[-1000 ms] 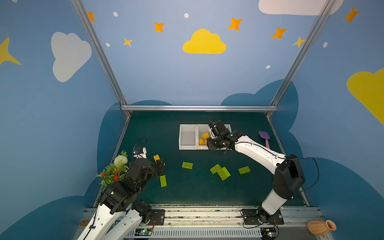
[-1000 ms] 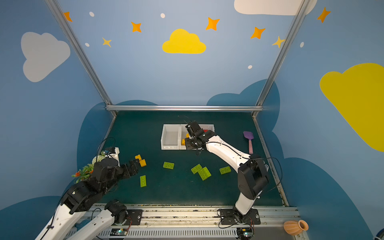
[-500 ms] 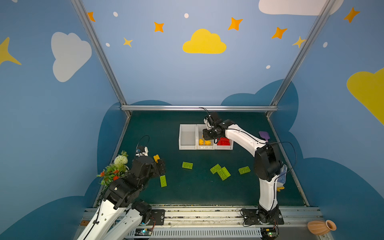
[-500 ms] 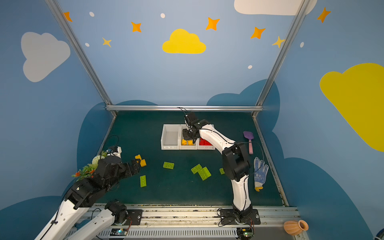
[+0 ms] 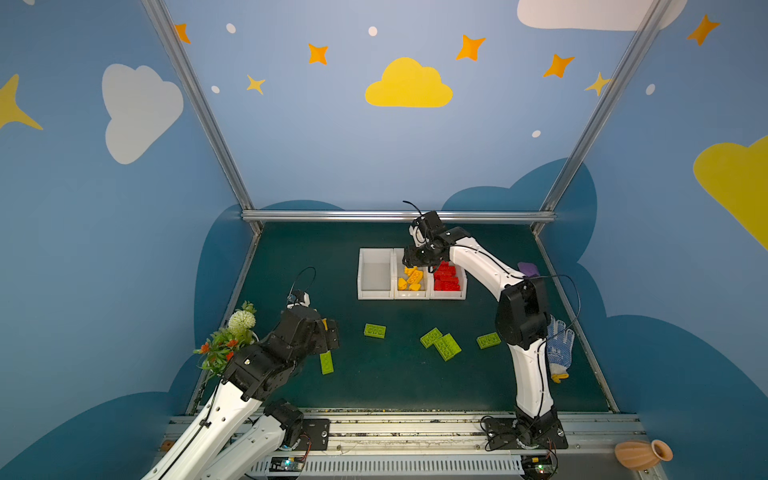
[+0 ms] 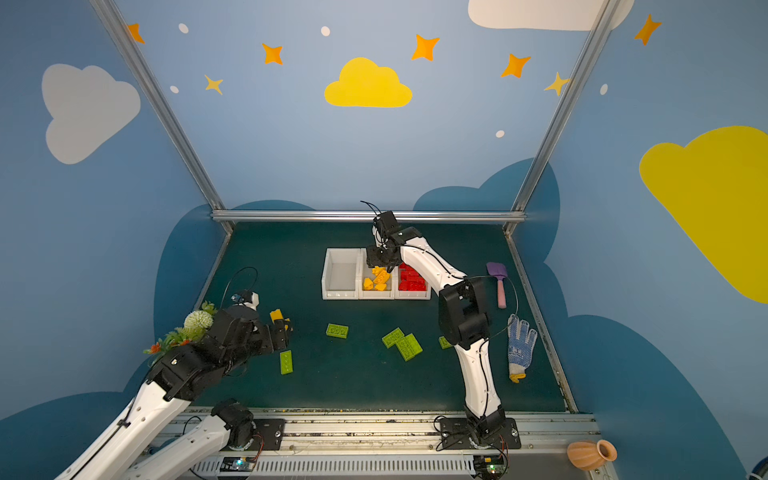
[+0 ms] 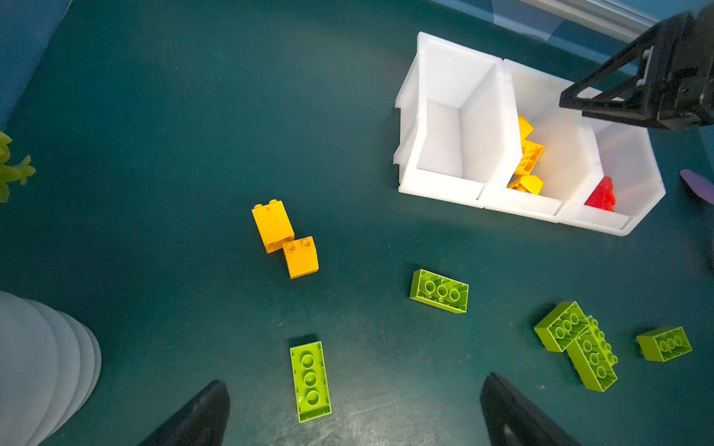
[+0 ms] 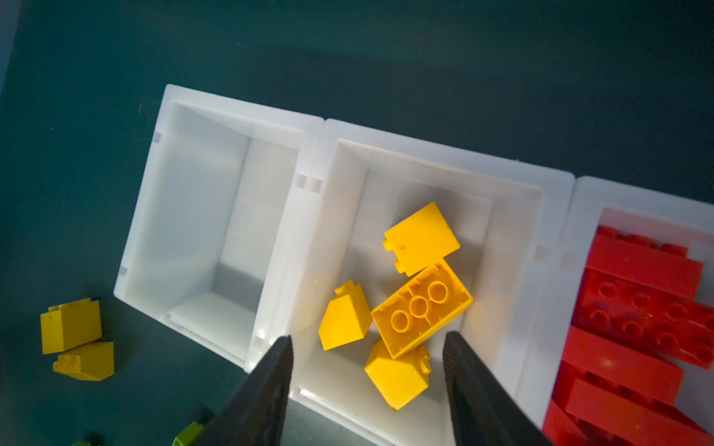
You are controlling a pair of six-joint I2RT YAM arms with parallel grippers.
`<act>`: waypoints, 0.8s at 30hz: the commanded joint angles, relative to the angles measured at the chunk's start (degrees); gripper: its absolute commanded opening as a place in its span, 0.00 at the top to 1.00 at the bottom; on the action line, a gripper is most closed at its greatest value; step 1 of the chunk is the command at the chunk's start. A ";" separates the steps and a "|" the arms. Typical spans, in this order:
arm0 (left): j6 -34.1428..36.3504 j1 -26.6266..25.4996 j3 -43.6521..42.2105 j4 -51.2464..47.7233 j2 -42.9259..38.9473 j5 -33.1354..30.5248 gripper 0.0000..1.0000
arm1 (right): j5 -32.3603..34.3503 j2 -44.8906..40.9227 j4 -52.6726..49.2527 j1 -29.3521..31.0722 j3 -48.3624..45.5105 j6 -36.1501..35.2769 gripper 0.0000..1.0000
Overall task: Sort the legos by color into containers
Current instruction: 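Raise the right gripper from the bin while the left gripper lowers over yellow bricks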
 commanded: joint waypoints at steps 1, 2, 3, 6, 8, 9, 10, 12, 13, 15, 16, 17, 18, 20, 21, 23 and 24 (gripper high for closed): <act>0.43 -0.48 0.78 -1.75 2.98 -1.36 0.00 | -1.69 -3.62 -0.34 -0.15 -1.30 -0.46 0.39; 0.46 -0.52 1.02 -2.07 3.93 -1.33 0.00 | -1.84 -5.29 1.16 -0.23 -3.41 -0.20 0.38; 0.45 -0.57 1.20 -2.14 4.52 -1.35 0.00 | -2.09 -7.20 2.79 -0.28 -5.38 0.21 0.37; 0.36 -0.35 1.37 -2.21 5.23 -1.75 0.00 | -2.97 -12.81 7.20 -0.13 -11.91 1.09 0.34; 0.07 -0.18 1.47 -2.32 6.29 -2.18 0.00 | -3.77 -17.13 9.83 -0.14 -16.64 1.45 0.32; -0.04 -0.14 1.39 -2.24 6.70 -2.32 0.00 | -4.03 -19.74 11.36 -0.18 -19.56 1.59 0.31; -0.21 -0.06 1.46 -2.15 7.04 -2.59 0.00 | -4.20 -22.45 13.01 -0.19 -22.75 1.70 0.30; -0.81 0.41 1.60 -2.23 8.05 -3.41 0.00 | -4.38 -27.79 16.29 -0.14 -29.11 2.23 0.27; -1.37 0.87 1.70 -2.32 8.67 -3.53 0.00 | -4.35 -30.75 18.29 -0.17 -33.11 2.98 0.26; -2.13 1.68 1.16 -1.43 9.69 -3.56 0.00 | -5.27 -36.09 22.21 -0.16 -40.13 4.24 0.22; -2.59 1.99 0.80 -0.82 10.41 -3.65 0.00 | -5.72 -38.83 24.12 -0.18 -43.63 4.92 0.21; -3.03 2.29 0.60 -0.40 11.34 -3.57 0.01 | -6.20 -41.28 25.92 -0.18 -46.81 5.89 0.20; -3.65 2.52 0.65 -0.40 12.22 -3.78 0.01 | -6.64 -43.28 27.43 -0.19 -49.41 6.88 0.19; -6.05 3.01 1.07 -0.73 15.05 -4.74 0.03 | -8.04 -46.56 29.21 -0.18 -54.10 7.77 0.17; -7.14 3.12 1.01 -0.46 15.97 -5.04 0.03 | -8.73 -47.46 28.94 -0.19 -55.47 7.95 0.17; -9.08 3.25 0.06 1.59 17.48 -5.10 0.07 | -11.15 -48.86 27.90 -0.04 -57.43 7.69 0.17; -9.30 3.36 -0.45 2.75 18.10 -5.11 0.09 | -11.97 -49.33 27.79 0.14 -58.43 7.64 0.17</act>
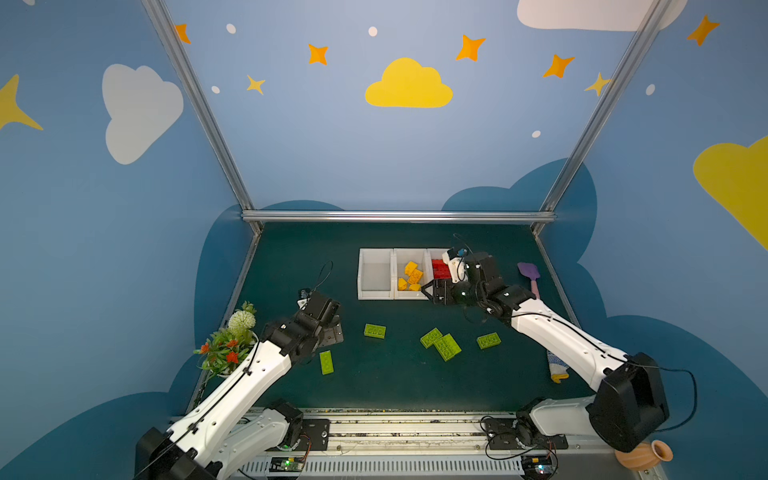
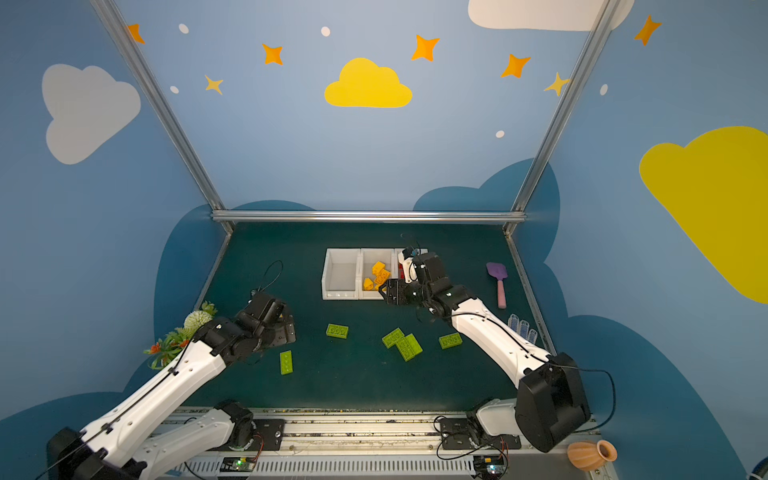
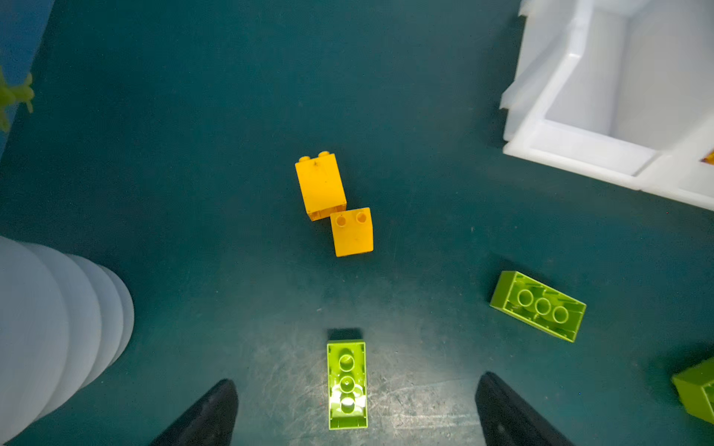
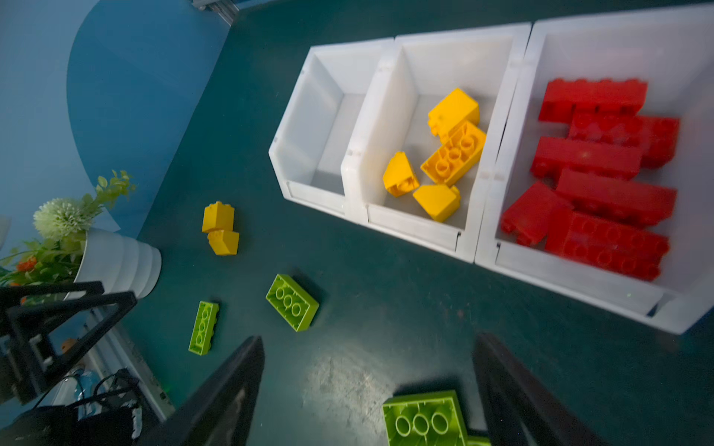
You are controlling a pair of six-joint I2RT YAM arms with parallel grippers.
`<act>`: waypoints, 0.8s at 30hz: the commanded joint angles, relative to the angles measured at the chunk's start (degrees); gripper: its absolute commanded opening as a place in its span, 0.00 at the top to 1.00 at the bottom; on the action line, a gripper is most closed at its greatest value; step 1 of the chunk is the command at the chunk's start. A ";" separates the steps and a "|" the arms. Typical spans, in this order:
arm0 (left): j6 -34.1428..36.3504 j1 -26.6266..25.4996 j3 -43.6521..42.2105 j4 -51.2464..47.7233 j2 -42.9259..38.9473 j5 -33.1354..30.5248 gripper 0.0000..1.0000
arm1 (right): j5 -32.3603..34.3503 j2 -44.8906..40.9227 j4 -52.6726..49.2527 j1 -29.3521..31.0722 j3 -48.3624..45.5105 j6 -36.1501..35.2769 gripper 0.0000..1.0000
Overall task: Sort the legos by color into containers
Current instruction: 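Raise the right gripper from the bin while the left gripper lowers over yellow bricks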
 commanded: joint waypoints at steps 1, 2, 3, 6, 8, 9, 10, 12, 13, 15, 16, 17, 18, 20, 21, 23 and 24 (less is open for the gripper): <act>-3.35 0.62 -0.83 3.20 1.77 -1.72 0.10 | -4.31 -2.26 2.41 0.39 -2.81 1.18 0.17; -3.28 1.02 -0.56 3.78 2.88 -1.86 0.12 | -4.47 -2.96 2.35 0.71 -4.01 0.89 0.18; -3.19 1.25 -0.17 4.05 3.95 -2.09 0.12 | -4.51 -3.62 2.38 1.01 -5.03 0.77 0.17; -3.48 1.95 0.82 5.52 7.79 -2.81 0.13 | -5.05 -5.67 3.32 1.48 -8.38 1.07 0.17; -4.69 2.22 1.09 7.08 10.29 -2.85 0.15 | -5.59 -7.16 4.34 2.23 -11.09 1.47 0.18; -5.08 2.30 1.09 7.81 11.42 -2.70 0.17 | -5.60 -7.71 4.81 2.65 -12.16 1.71 0.18; -5.50 2.33 1.02 8.58 12.74 -2.75 0.19 | -5.64 -8.28 5.20 3.13 -13.27 1.95 0.19; -6.22 2.73 1.18 9.64 15.31 -2.97 0.23 | -5.47 -9.21 5.94 4.08 -15.01 2.28 0.19; -6.38 3.14 1.10 10.38 16.50 -3.00 0.26 | -5.09 -9.53 6.21 4.44 -15.66 2.40 0.19; -6.54 3.66 1.09 11.95 18.62 -2.71 0.31 | -4.40 -10.08 6.89 5.13 -16.52 2.65 0.19; -6.40 3.89 1.09 12.91 19.51 -2.92 0.34 | -4.12 -10.26 7.41 5.46 -16.83 2.81 0.19; -6.31 4.11 1.01 13.72 20.31 -3.34 0.35 | -3.95 -10.29 7.68 5.77 -17.02 2.83 0.19; -6.23 4.29 1.01 14.42 21.01 -3.71 0.36 | -3.77 -10.27 7.92 6.01 -16.99 2.88 0.19; -5.21 4.76 0.77 16.03 22.53 -4.76 0.37 | -3.42 -10.20 8.00 6.50 -16.96 2.94 0.19; -4.85 4.99 0.67 16.64 23.23 -5.12 0.37 | -3.24 -10.12 8.02 6.59 -17.03 2.95 0.19; -4.35 5.61 0.17 18.23 24.41 -5.24 0.37 | -3.14 -10.00 8.17 6.76 -17.03 3.02 0.19; -4.21 5.90 -0.08 19.05 24.83 -5.23 0.37 | -3.05 -10.00 8.34 6.86 -17.01 3.08 0.19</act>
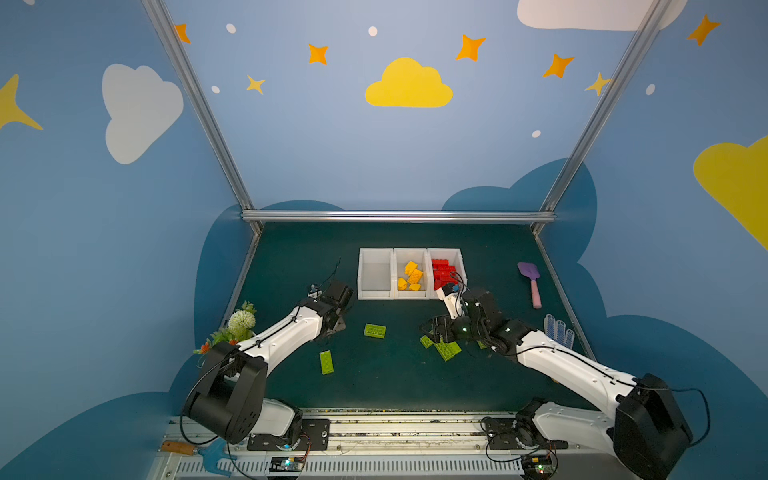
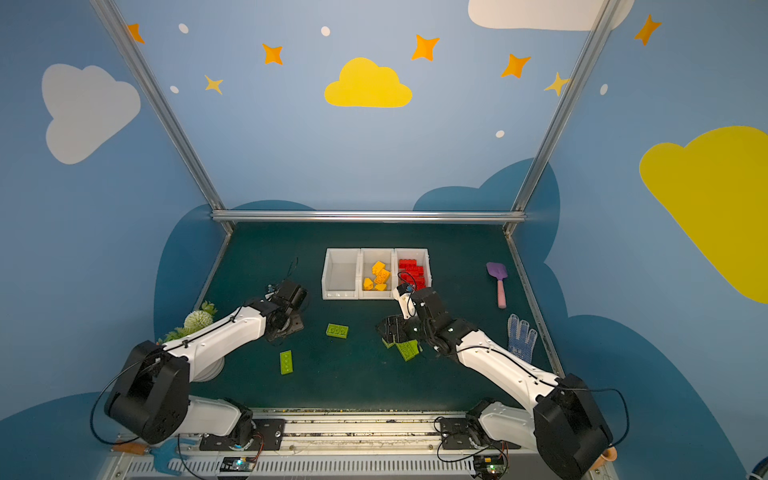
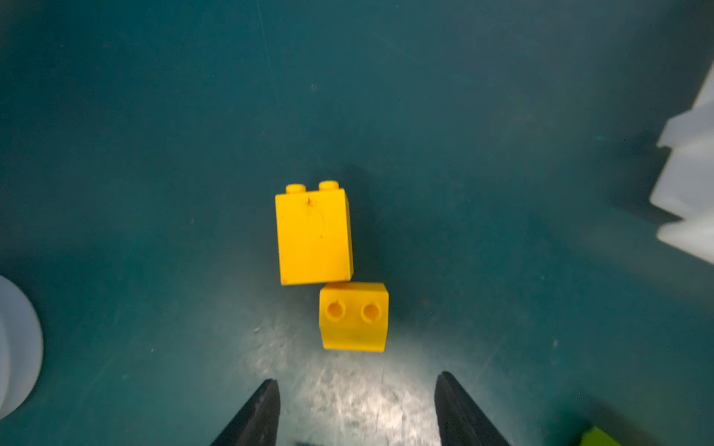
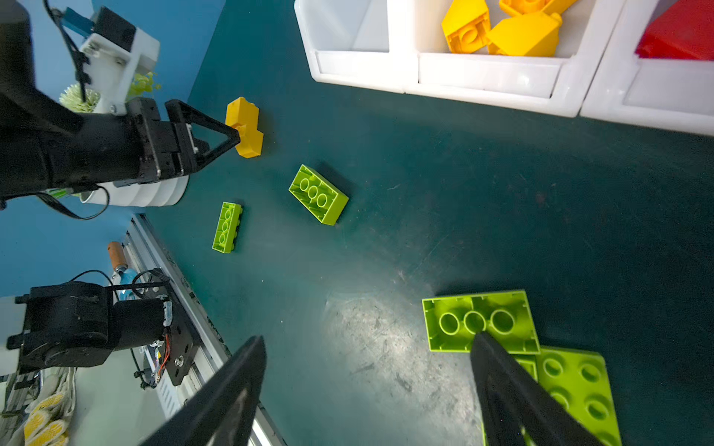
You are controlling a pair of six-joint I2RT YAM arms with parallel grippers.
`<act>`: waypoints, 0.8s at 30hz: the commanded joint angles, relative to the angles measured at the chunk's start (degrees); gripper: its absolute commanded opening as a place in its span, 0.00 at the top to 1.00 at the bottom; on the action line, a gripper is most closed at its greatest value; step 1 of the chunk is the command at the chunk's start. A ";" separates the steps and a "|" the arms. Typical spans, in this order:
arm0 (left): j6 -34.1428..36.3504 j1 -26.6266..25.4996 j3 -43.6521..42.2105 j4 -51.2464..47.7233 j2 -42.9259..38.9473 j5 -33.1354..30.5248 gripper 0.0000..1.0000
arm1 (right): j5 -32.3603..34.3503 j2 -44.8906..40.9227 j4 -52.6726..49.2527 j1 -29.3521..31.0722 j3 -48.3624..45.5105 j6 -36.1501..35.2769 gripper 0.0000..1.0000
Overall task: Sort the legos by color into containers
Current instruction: 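Raise the right gripper from the bin while the left gripper lowers over yellow bricks, then grasp a yellow 2x2 brick with the left gripper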
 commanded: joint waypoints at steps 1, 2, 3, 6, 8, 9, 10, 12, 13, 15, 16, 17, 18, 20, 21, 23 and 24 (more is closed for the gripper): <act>0.96 0.98 -0.38 3.82 1.29 -1.83 0.37 | 0.84 -0.78 1.89 0.44 -0.20 0.39 0.19; 1.06 1.11 -0.48 4.60 1.81 -1.84 0.37 | 0.85 -0.57 1.99 0.46 -0.22 0.38 0.19; 1.20 1.33 -0.62 5.29 2.35 -1.72 0.36 | 0.84 -0.32 2.01 0.52 -0.19 0.40 0.19; 1.45 1.78 -0.44 6.40 4.40 -1.47 0.36 | 0.80 0.56 2.22 0.54 -0.22 0.48 0.19; 1.69 2.24 -0.44 7.36 5.73 -1.19 0.37 | 0.76 1.17 2.34 0.54 -0.22 0.48 0.19; 1.87 2.33 -0.44 7.82 6.39 -1.10 0.39 | 0.76 1.52 2.42 0.54 -0.19 0.44 0.19; 2.12 2.43 -0.44 8.23 6.99 -1.18 0.41 | 0.75 1.76 2.51 0.54 -0.22 0.43 0.19; 2.15 2.43 -0.36 8.81 8.11 -1.27 0.43 | 0.82 2.30 2.69 0.54 -0.15 0.49 0.19; 2.19 2.51 -0.44 9.13 8.60 -1.11 0.44 | 0.84 2.48 2.78 0.54 -0.22 0.48 0.19; 2.22 2.52 -0.49 9.73 9.18 -0.82 0.46 | 0.93 2.96 2.82 0.54 -0.22 0.48 0.19; 2.22 2.57 -0.53 10.06 9.39 -0.59 0.48 | 0.93 3.23 2.92 0.50 -0.21 0.45 0.19; 2.22 2.52 -0.53 10.26 9.54 -0.42 0.49 | 0.94 3.44 2.87 0.54 -0.14 0.48 0.19; 2.21 2.47 -0.53 10.53 9.68 -0.16 0.50 | 0.93 3.71 2.78 0.53 -0.16 0.42 0.19; 2.07 2.52 -0.44 10.79 9.94 0.41 0.52 | 0.93 4.15 2.61 0.53 0.10 0.37 0.19; 2.17 2.52 -0.44 10.93 10.09 0.82 0.54 | 0.93 4.38 2.63 0.48 0.21 0.47 0.19; 2.14 2.52 -0.06 10.72 10.54 1.12 0.57 | 0.85 4.74 2.60 0.37 0.44 0.56 0.19; 2.13 2.44 0.14 10.63 10.72 1.40 0.58 | 0.76 4.96 2.59 0.37 0.63 0.55 0.19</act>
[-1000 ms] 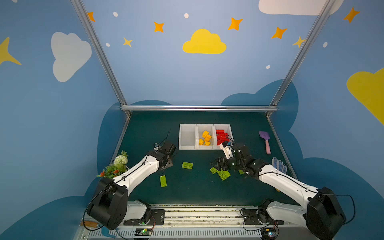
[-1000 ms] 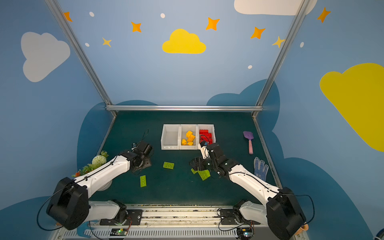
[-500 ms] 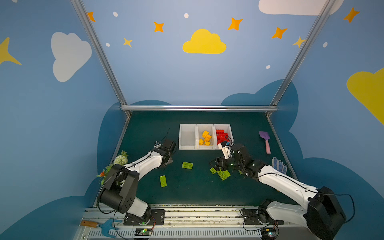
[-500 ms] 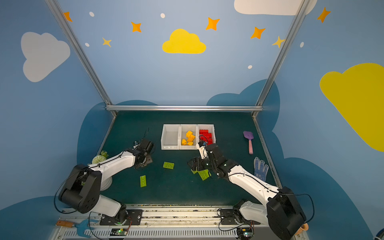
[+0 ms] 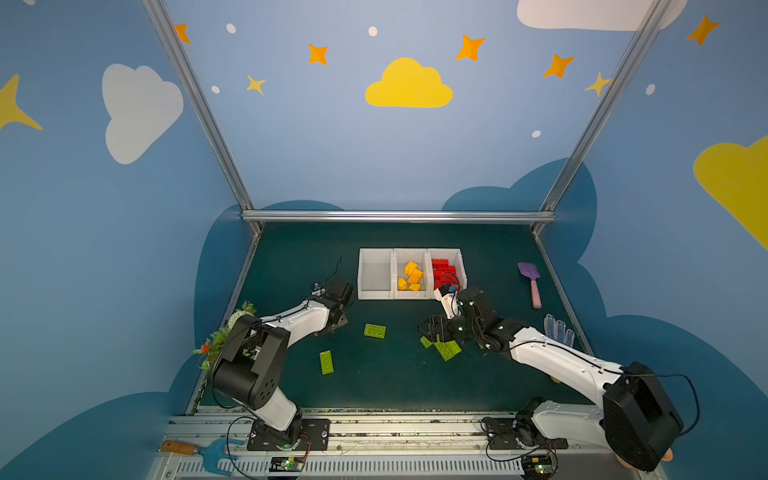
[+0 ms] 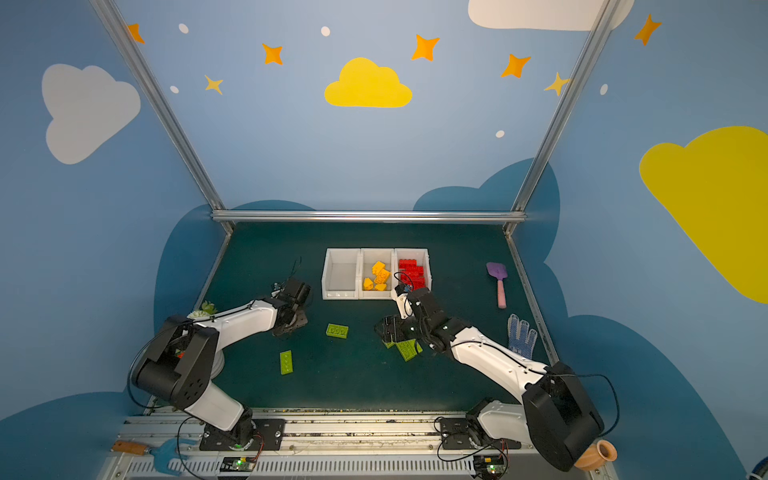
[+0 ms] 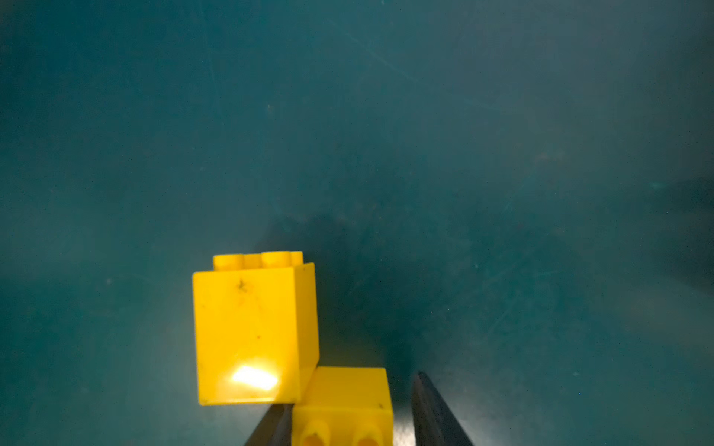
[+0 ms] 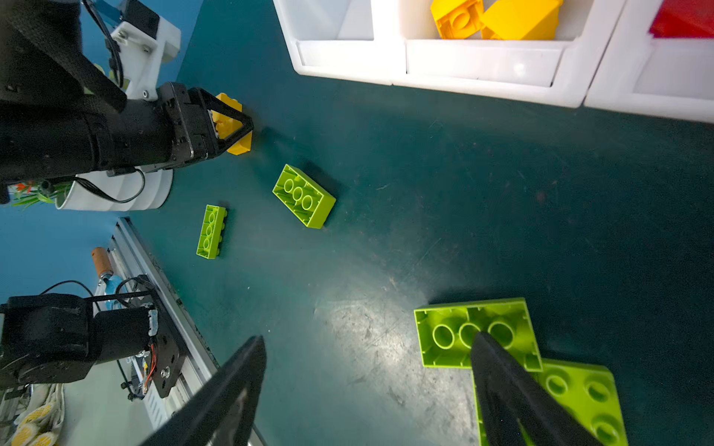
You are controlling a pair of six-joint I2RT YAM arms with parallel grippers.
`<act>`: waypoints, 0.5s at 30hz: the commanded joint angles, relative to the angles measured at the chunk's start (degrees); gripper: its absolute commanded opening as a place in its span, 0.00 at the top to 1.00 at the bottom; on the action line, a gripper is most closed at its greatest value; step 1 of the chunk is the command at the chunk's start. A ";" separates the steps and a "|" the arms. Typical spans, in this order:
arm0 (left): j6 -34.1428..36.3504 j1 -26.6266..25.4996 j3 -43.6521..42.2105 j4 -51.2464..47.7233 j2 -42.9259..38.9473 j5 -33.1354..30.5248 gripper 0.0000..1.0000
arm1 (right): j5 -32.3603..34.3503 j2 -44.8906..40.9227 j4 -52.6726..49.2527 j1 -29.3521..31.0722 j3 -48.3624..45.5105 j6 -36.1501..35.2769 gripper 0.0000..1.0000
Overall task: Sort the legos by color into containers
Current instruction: 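Grasp a yellow 2x2 brick with the left gripper, then carry the yellow 2x2 brick with the left gripper into the middle compartment and release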
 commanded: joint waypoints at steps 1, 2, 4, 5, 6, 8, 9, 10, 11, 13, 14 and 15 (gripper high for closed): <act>0.31 0.25 0.22 -0.19 0.79 0.88 0.60 | 0.16 0.83 0.48 0.01 0.66 0.09 0.19; 0.29 0.27 0.30 -0.14 0.70 1.18 0.63 | 0.09 0.94 0.39 -0.02 0.74 0.16 0.19; 0.30 0.23 0.52 -0.05 0.33 2.21 0.68 | 0.13 1.02 0.22 -0.03 0.78 0.12 0.19; 0.28 0.26 0.57 -0.04 0.03 2.58 0.69 | 0.14 1.01 0.23 -0.03 0.66 0.13 0.19; 0.32 0.24 0.78 -0.31 -0.32 3.05 0.70 | 0.23 0.94 0.21 -0.11 0.70 0.06 0.19; 0.40 0.20 1.58 -1.51 -0.96 3.84 0.71 | 0.23 0.85 0.16 -0.12 0.61 0.15 0.19; 0.70 0.14 2.48 -2.63 -1.25 4.16 0.72 | 0.27 0.71 0.13 -0.11 0.64 0.19 0.19; 0.90 0.16 3.22 -3.50 -1.55 4.51 0.72 | 0.23 0.62 0.04 -0.11 0.65 0.21 0.19; 1.12 -0.05 3.90 -4.19 -2.10 4.92 0.72 | 0.16 0.59 0.11 -0.11 0.66 0.30 0.19; 1.62 -0.09 5.27 -5.05 -3.28 5.83 0.72 | 0.16 0.42 0.07 -0.20 0.66 0.39 0.19; 1.90 -0.17 6.24 -5.46 -3.88 6.33 0.72 | 0.20 0.18 0.02 -0.20 0.67 0.54 0.19; 2.19 -0.22 7.28 -5.76 -4.59 7.20 0.72 | 0.23 -0.09 0.02 -0.20 0.66 0.65 0.19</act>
